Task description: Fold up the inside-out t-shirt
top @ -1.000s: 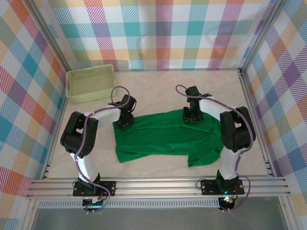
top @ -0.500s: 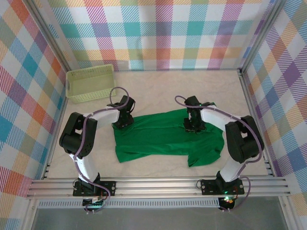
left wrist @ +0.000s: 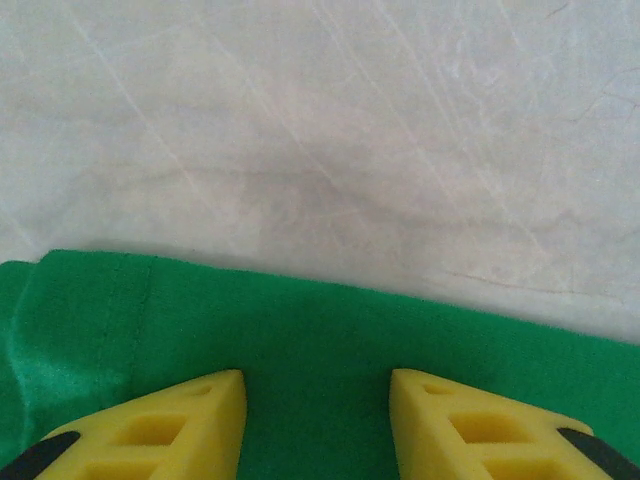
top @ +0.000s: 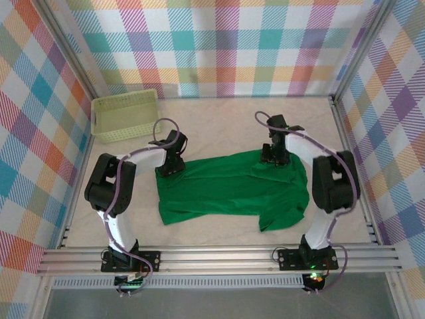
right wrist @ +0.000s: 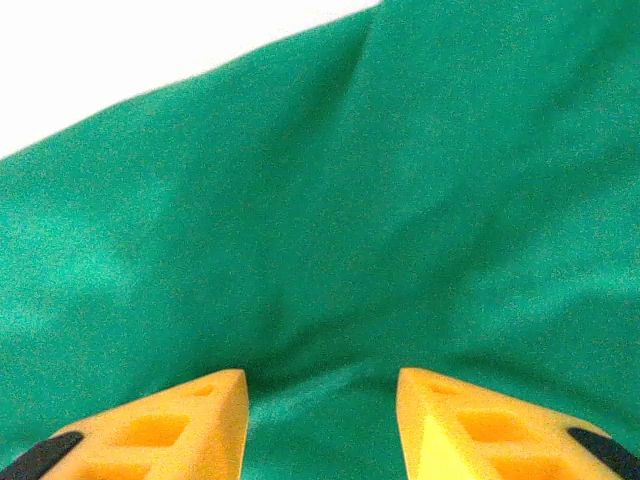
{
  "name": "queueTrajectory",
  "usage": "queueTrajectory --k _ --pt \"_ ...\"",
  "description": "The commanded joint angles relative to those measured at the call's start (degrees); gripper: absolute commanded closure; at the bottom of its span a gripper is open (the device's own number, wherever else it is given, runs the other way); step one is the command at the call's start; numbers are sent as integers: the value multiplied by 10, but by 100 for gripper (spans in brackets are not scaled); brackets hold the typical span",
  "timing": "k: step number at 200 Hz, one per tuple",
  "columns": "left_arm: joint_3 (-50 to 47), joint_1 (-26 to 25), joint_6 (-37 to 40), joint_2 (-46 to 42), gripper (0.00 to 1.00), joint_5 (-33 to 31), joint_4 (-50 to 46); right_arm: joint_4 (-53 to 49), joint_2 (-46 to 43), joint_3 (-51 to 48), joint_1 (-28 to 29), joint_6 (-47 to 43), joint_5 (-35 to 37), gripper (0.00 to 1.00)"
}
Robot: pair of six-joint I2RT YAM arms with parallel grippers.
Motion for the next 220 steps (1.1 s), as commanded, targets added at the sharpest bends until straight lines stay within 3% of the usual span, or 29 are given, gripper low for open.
queueTrajectory --k 1,64,121,136,155,171,220 --pt "31 7 13 30 56 -12 -17 -13 63 45 -25 15 -15 55" --pt "179 23 45 146 55 -31 -34 -75 224 280 -77 11 -34 54" --pt "413 45 102 223 42 -8 -135 -148 298 488 -96 -12 -63 52" --pt "427 43 104 195 38 -12 -159 -136 251 453 -94 -14 -66 51" --pt "377 35 86 118 33 -33 -172 -97 151 340 -83 -16 -58 47" --pt "286 28 61 39 32 -40 -171 -68 63 235 -72 -13 -43 46" --pt "-40 45 35 -179 34 31 -47 4 -153 -56 -48 0 -44 46"
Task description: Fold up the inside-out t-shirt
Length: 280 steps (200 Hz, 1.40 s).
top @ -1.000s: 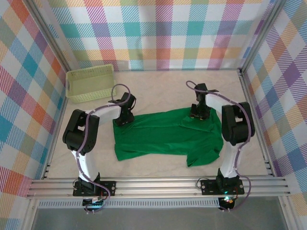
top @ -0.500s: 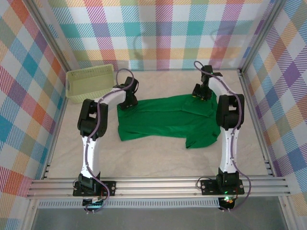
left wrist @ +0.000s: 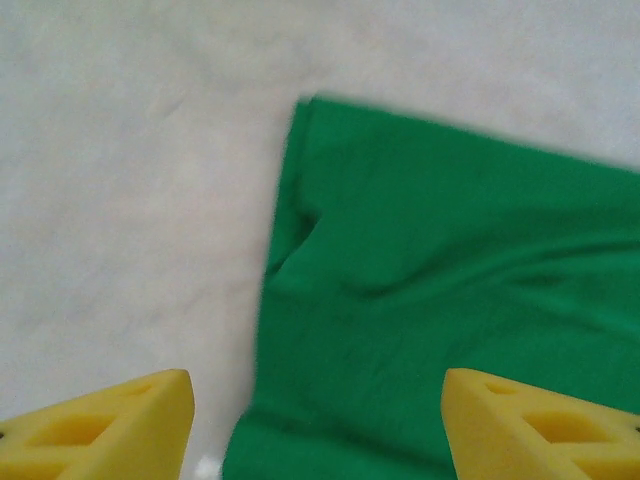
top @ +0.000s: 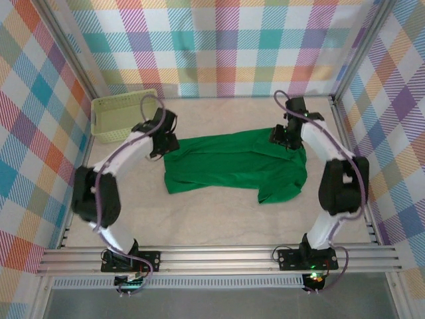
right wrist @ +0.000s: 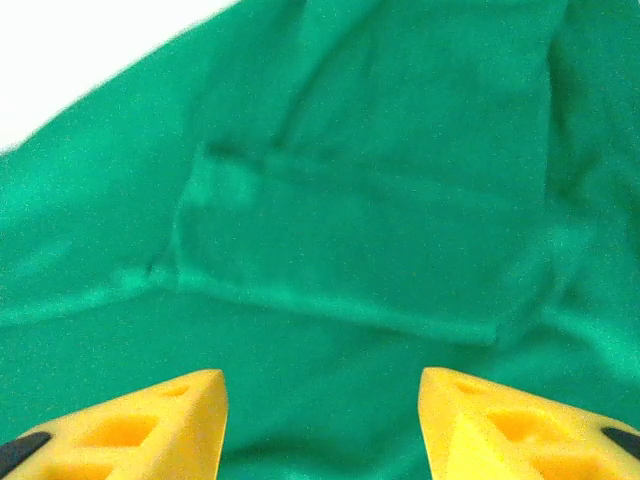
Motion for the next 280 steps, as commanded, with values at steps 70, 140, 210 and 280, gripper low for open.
queueTrajectory --k 70,140,210,280 --pt "-246 60 7 -50 48 193 208 71 -209 -297 10 51 -33 43" --pt "-246 72 8 5 60 205 246 69 -280 -358 10 94 2 41" --pt "-253 70 9 -37 71 190 211 55 -286 -363 10 105 39 41" --pt "-250 63 10 -44 91 198 210 33 -291 -375 8 141 92 41"
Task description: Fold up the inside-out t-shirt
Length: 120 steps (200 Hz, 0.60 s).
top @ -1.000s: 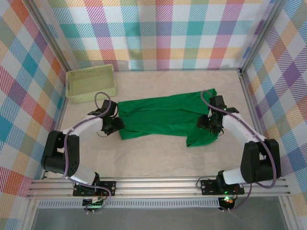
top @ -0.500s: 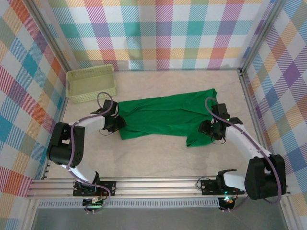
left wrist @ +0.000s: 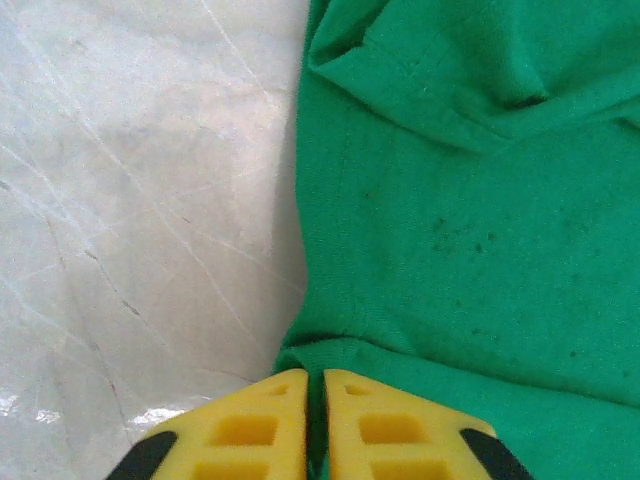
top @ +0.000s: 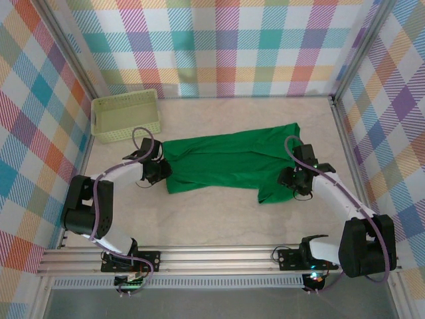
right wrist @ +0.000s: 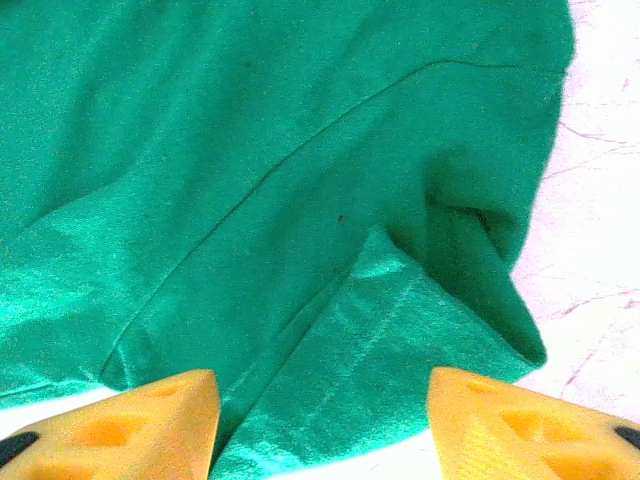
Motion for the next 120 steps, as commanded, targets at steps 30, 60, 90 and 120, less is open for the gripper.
queueTrajectory --k 30,60,90,120 --pt "-4 -13 0 -38 96 -7 -21 -22 -17 -26 -11 37 42 40" --pt "-6 -19 2 -63 98 -17 -32 -9 -4 -22 -26 26 39 41" --pt "-7 -23 4 -67 99 -18 -36 -1 41 7 -28 2 44 46" --pt "-7 -28 3 -66 100 -17 -36 5 73 29 -28 -13 72 50"
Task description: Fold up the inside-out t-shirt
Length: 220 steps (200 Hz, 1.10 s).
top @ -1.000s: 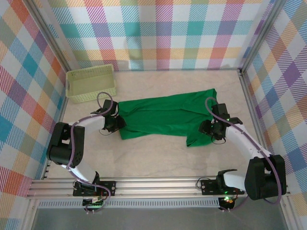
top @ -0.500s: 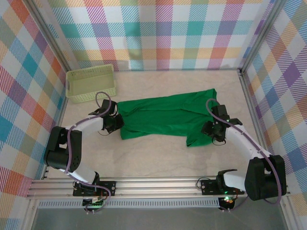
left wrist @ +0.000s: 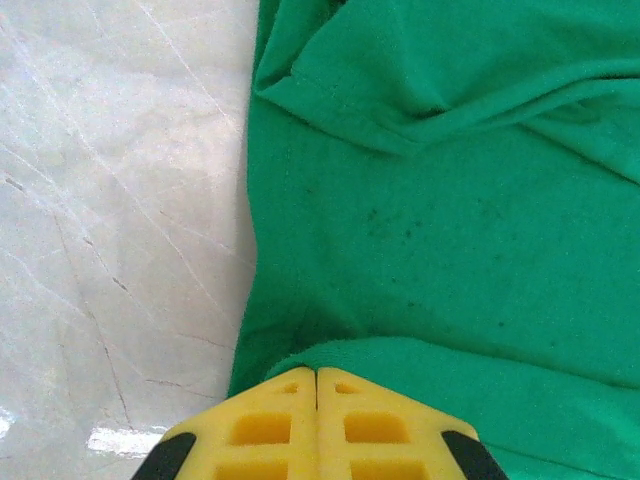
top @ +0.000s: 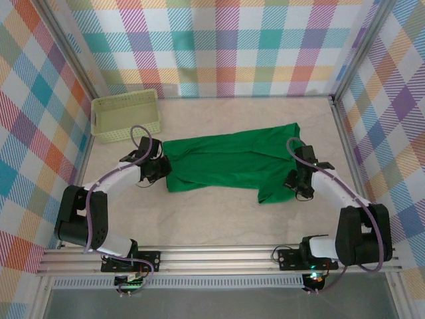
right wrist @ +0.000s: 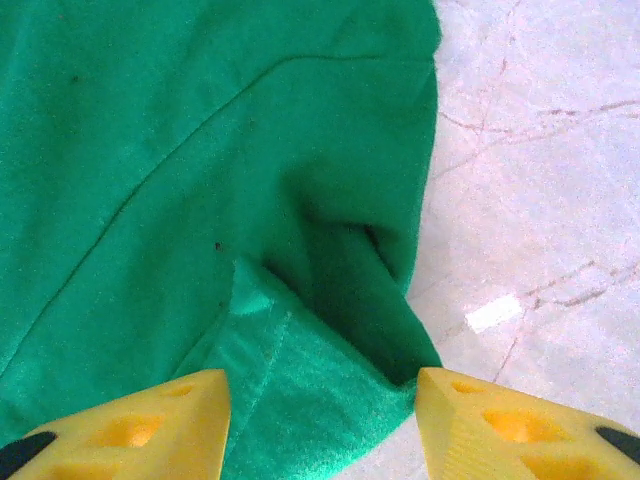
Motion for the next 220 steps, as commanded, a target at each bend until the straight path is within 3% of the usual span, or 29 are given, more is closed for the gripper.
queueTrajectory --k 1,33,91,141,192,220 --pt "-6 -7 4 -10 100 -5 -18 7 20 30 -3 -20 30 50" --pt "-5 -12 3 -10 100 -9 -20 2 51 45 -2 -32 47 51" --pt "1 -20 -1 -4 100 -12 -18 -1 112 70 3 -49 10 55" --pt "4 -25 -1 -2 100 -16 -22 -8 104 71 4 -52 25 72" --pt "0 -28 -1 -12 100 -16 -19 -28 67 76 4 -54 53 98" --pt "-16 -30 -3 -41 100 -24 -17 -53 14 87 3 -53 78 100"
